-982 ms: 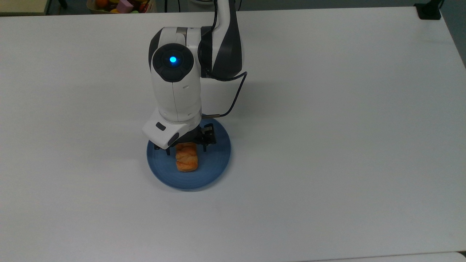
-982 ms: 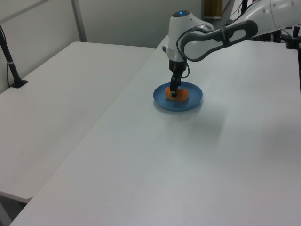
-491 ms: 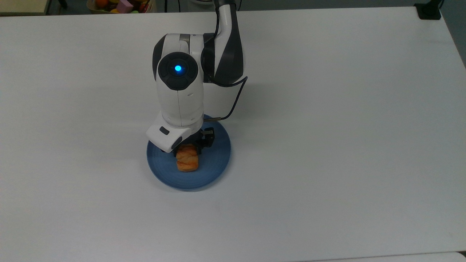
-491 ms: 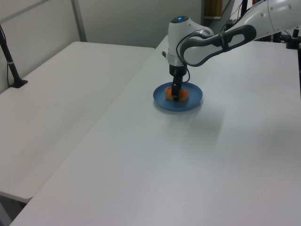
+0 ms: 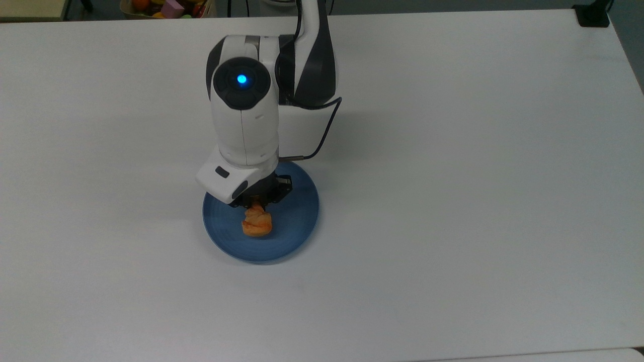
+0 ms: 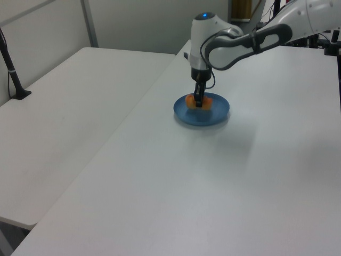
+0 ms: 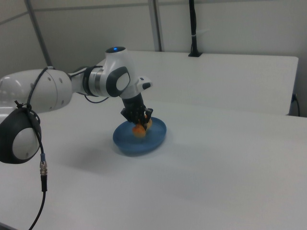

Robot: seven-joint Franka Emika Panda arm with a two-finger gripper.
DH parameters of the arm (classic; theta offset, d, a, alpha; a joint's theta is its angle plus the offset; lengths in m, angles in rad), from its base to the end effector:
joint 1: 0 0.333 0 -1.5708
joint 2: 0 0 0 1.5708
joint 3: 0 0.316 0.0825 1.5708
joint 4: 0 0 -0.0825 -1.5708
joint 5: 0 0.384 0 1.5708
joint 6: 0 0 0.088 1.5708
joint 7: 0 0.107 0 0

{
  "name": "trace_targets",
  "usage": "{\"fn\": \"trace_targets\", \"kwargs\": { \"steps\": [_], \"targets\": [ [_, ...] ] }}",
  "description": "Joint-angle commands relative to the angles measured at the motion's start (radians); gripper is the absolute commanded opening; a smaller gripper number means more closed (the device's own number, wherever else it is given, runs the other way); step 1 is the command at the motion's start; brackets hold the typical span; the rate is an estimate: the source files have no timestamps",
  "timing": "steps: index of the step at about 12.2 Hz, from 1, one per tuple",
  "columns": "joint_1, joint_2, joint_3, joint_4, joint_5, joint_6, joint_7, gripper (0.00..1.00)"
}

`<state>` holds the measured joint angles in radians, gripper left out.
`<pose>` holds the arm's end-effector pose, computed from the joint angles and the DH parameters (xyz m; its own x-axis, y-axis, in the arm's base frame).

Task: Put the bread on the table
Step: 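Lift the bread roll up off the blue plate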

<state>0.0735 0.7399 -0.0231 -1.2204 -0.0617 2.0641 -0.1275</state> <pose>0.7582 0.0398 0.3442 0.9728 0.2125 0.0924 0.2050 -0.9751 0.0850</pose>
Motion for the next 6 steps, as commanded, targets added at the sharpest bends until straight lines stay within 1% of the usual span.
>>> {"fn": "trace_targets", "kwargs": {
  "steps": [1,2,4,6],
  "targets": [
    [-0.003,-0.137,-0.003,-0.079,0.008,-0.060,-0.012,0.22],
    [-0.032,-0.183,0.009,-0.080,0.011,-0.097,-0.012,0.23],
    [-0.046,-0.272,0.011,-0.083,0.011,-0.191,-0.029,0.23],
    [-0.064,-0.354,0.003,-0.094,0.041,-0.304,-0.082,0.25]
  ]
}}
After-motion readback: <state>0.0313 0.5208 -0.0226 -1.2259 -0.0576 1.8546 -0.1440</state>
